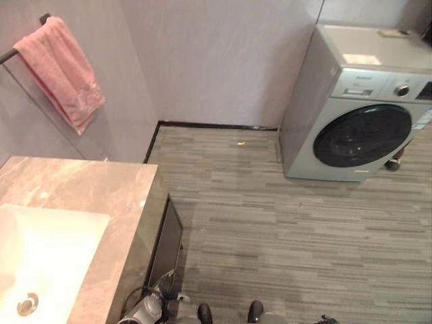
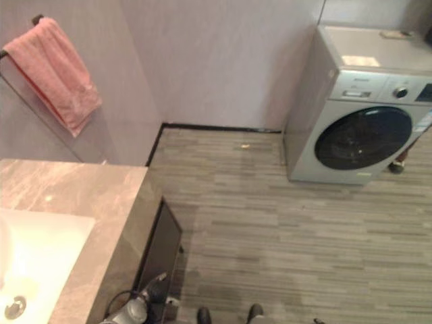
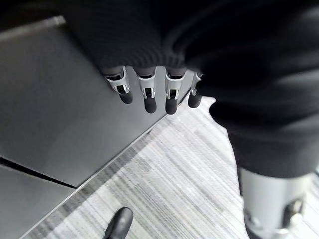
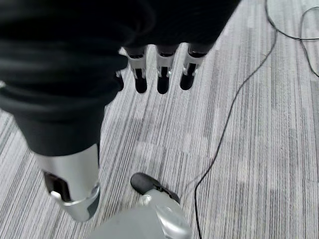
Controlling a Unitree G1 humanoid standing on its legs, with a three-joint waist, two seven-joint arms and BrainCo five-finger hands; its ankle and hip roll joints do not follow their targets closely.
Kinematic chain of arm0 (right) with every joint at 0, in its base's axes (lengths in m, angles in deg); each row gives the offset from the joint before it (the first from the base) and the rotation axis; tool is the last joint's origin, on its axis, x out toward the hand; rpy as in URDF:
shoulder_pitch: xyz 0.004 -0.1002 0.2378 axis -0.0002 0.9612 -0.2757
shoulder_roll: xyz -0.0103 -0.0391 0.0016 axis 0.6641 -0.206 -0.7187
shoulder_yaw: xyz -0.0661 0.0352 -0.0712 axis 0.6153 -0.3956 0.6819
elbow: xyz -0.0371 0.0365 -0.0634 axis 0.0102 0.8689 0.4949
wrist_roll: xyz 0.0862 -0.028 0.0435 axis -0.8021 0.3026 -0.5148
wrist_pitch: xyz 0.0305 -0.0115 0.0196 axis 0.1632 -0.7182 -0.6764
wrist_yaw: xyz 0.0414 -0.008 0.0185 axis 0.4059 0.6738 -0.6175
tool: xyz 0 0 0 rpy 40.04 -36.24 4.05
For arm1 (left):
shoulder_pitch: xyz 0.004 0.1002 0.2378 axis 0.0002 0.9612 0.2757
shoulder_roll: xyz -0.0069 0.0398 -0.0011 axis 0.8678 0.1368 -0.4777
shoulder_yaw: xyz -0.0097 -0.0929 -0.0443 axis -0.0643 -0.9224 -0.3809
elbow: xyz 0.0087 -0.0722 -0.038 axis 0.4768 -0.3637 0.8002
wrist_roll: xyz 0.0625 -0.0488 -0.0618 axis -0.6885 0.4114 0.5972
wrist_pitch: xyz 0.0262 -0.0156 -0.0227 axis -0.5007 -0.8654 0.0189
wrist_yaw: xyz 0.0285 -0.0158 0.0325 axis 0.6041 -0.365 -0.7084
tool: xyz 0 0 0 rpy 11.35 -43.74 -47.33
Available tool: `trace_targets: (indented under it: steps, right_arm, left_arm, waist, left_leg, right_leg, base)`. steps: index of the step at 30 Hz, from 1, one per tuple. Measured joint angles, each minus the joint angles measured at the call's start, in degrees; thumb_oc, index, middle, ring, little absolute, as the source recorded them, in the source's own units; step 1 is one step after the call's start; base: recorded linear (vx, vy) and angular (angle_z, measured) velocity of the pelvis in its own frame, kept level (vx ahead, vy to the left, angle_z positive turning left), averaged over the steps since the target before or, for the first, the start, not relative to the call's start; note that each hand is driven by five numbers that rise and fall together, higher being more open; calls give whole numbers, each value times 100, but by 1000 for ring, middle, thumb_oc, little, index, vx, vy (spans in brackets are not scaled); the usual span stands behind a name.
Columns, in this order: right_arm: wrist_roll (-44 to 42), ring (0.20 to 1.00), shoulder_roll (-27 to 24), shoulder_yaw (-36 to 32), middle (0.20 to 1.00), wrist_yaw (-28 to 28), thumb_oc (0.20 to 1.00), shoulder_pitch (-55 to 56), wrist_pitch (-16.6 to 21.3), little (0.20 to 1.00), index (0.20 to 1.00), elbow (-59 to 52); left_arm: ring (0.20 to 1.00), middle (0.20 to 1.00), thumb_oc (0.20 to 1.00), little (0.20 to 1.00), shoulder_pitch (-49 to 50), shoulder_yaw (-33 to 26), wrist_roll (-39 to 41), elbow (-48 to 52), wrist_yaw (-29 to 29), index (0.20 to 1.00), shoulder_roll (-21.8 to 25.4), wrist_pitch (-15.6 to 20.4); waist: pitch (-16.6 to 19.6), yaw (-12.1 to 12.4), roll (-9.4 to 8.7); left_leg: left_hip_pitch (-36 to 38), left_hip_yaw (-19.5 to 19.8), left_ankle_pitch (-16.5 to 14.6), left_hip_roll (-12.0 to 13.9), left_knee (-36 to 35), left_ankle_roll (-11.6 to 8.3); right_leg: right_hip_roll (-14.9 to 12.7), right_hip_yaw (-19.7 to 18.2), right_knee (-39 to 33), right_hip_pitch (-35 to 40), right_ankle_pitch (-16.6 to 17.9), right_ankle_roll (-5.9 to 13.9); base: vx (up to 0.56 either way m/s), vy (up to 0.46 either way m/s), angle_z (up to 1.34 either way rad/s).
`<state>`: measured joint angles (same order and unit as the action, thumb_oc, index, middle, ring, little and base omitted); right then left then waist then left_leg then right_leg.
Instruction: Put brush and paste in cup on sink, flatten towel.
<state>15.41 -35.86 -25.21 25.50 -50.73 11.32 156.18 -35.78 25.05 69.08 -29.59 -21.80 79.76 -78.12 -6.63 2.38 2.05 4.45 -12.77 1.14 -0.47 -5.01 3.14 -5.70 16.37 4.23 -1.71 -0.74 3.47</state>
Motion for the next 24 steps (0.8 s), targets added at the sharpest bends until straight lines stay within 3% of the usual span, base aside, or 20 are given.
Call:
trace_targets:
  steps: [3, 6, 10, 11, 12, 13, 14, 16, 19, 20, 22, 23, 24]
  right_arm:
    - [-3, 1000, -122, -16, 1000, -4, 1000, 159, 13, 1000, 1000, -3]
    - [-2, 1000, -222, -38, 1000, -3, 1000, 223, 5, 1000, 1000, 16]
    - [-5, 1000, -307, -42, 1000, -3, 1000, 297, 6, 1000, 1000, 46]
    - [-157, 1000, -292, -117, 1000, -9, 1000, 296, 26, 1000, 1000, 41]
    - [-339, 1000, -243, -319, 1000, -15, 1000, 288, 34, 1000, 1000, 58]
    - [-447, 1000, -231, -430, 1000, -13, 1000, 258, 32, 1000, 1000, 86]
    - [-696, 1000, -297, -524, 1000, -2, 1000, 187, 35, 1000, 1000, 160]
    - [-755, 1000, -358, -491, 1000, 8, 1000, 111, 55, 1000, 1000, 160]
    - [-782, 1000, -443, -470, 1000, 20, 1000, 47, 94, 1000, 1000, 182]
    - [-780, 1000, -446, -431, 1000, 17, 1000, -6, 110, 1000, 1000, 203]
    - [-751, 1000, -444, -323, 1000, 15, 1000, -76, 139, 1000, 1000, 158]
    - [-665, 1000, -448, -184, 1000, 17, 1000, -51, 139, 1000, 1000, 132]
    - [-635, 1000, -443, -198, 1000, 20, 1000, -72, 139, 1000, 1000, 174]
  left_arm:
    - [1000, 1000, 1000, 1000, 232, -18, 6, -28, 3, 1000, -23, -28]
    - [1000, 1000, 1000, 1000, 255, -17, 75, -21, 6, 1000, -47, -29]
    - [1000, 1000, 1000, 1000, 269, -27, 230, -20, 15, 1000, -92, -27]
    - [1000, 1000, 1000, 1000, 245, -141, 363, -18, 13, 1000, -128, -22]
    - [1000, 1000, 1000, 1000, 107, -224, 471, 38, 6, 1000, -106, -20]
    - [1000, 1000, 1000, 1000, 44, -225, 523, 51, -3, 1000, -99, -23]
    - [1000, 1000, 1000, 1000, 74, -251, 671, 92, 5, 1000, -105, -26]
    - [1000, 1000, 1000, 1000, 115, -303, 780, 214, 5, 1000, -28, -32]
    - [1000, 1000, 1000, 1000, 70, -287, 908, 247, 8, 1000, -62, 5]
    - [1000, 1000, 1000, 1000, 86, -331, 909, 195, 1, 1000, -73, -1]
    - [1000, 1000, 1000, 1000, 159, -309, 903, 188, -2, 1000, -103, -10]
    - [1000, 1000, 1000, 1000, 166, -227, 900, 189, 0, 1000, -127, 0]
    - [1000, 1000, 1000, 1000, 158, -250, 901, 203, -2, 1000, -149, 3]
  waist:
    - [182, 2, 203]
    - [258, 12, 309]
    - [306, 5, 392]
    - [252, -19, 348]
    - [146, -28, 206]
    - [78, 22, 123]
    - [-69, 176, -107]
    - [-127, 177, -122]
    - [-184, 214, -90]
    - [-211, 237, -26]
    - [-217, 305, 94]
    - [-200, 338, 201]
    - [-236, 400, 231]
  left_leg:
    - [75, 19, -79, 129, 50, -126]
    - [39, 115, -87, 173, 95, -158]
    - [-165, 217, -134, 333, 294, -373]
    - [-448, 382, -212, 396, 828, -634]
    - [-850, 474, -266, 330, 1515, -834]
    - [-1097, 461, -191, 305, 1959, -924]
    - [-1569, 556, 253, 288, 2819, -1249]
    - [-1810, 739, 309, 232, 3081, -1211]
    - [-1860, 694, 318, 132, 1745, -1198]
    - [-1751, 693, 349, 133, 904, -1161]
    - [-1747, 708, 485, 224, 410, -1158]
    - [-1779, 733, 651, 313, -100, -1271]
    - [-1880, 695, 699, 377, -97, -1281]
  right_leg:
    - [187, -14, -503, 348, 137, -64]
    - [256, -4, -598, 390, 201, -117]
    - [402, -5, -635, 365, 158, -181]
    - [493, -125, -538, 246, -9, -310]
    - [381, -247, -361, 121, -70, -436]
    - [317, -270, -336, 96, -64, -510]
    - [215, -401, -317, 85, -57, -562]
    - [200, -319, -420, 219, -9, -636]
    - [238, -298, -631, 285, -16, -664]
    - [309, -330, -696, 261, 16, -716]
    - [461, -426, -775, 325, 35, -745]
    - [613, -491, -901, 422, 41, -771]
    - [650, -518, -900, 425, 41, -785]
  base:
    - [87, -83, -6]
    - [41, -94, 1]
    - [29, -182, 10]
    - [18, -239, 48]
    - [59, -233, 44]
    - [101, -157, -1]
    - [152, -111, -18]
    - [250, -46, 3]
    - [235, 21, 4]
    - [383, 68, -19]
    - [498, 86, -21]
    - [480, 87, -18]
    - [812, 184, -15]
